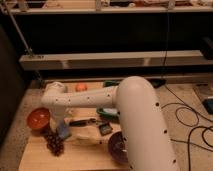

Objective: Wipe red bowl with sponge

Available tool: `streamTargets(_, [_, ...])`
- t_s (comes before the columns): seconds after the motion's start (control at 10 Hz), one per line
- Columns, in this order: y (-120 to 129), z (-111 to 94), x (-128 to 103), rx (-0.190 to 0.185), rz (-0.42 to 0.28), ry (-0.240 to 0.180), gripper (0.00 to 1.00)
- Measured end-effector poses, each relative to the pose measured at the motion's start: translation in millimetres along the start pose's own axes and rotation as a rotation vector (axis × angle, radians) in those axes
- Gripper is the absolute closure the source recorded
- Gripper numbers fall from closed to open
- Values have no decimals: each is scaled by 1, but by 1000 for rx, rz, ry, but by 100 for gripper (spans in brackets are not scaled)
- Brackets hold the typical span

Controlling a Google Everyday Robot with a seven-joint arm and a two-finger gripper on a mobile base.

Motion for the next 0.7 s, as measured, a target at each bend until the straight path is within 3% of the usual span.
streamTargets(0.3, [-6,-9,11,16,36,0,27])
streamTargets(0.7, [-9,-1,15,21,87,-5,27])
